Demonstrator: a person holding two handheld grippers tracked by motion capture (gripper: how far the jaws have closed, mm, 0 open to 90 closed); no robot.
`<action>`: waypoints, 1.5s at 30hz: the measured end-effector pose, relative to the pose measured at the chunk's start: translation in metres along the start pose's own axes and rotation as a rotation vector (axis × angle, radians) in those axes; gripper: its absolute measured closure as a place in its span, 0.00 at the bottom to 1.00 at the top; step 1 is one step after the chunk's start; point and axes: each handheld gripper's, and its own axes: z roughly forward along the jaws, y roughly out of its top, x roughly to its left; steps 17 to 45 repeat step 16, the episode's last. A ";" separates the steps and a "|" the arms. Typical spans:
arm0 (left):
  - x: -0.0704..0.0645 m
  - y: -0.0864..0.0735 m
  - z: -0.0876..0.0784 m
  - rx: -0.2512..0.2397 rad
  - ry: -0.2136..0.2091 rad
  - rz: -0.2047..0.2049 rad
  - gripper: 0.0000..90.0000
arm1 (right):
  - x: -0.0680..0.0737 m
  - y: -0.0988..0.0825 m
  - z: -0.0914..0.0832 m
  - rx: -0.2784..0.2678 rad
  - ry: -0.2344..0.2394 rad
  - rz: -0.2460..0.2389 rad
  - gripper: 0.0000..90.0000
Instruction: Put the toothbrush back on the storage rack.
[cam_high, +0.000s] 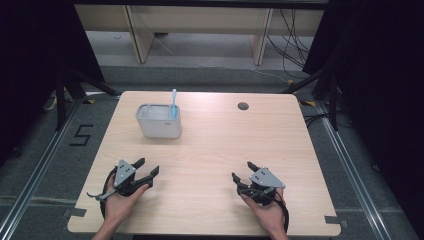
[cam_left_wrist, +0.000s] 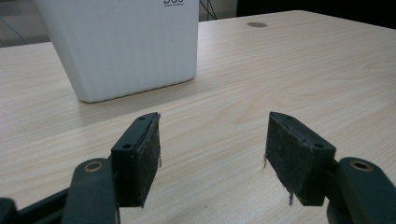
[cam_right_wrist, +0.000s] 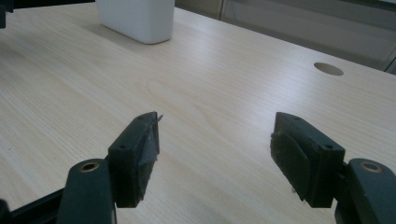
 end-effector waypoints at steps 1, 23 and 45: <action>-0.001 0.000 -0.001 -0.007 0.001 0.010 0.38 | 0.000 0.000 0.000 -0.003 -0.003 -0.002 0.37; -0.005 0.000 0.000 -0.007 0.023 0.037 0.38 | -0.002 -0.001 0.001 -0.001 0.005 0.013 0.37; -0.005 0.000 0.000 -0.007 0.023 0.037 0.38 | -0.002 -0.001 0.001 -0.001 0.005 0.013 0.37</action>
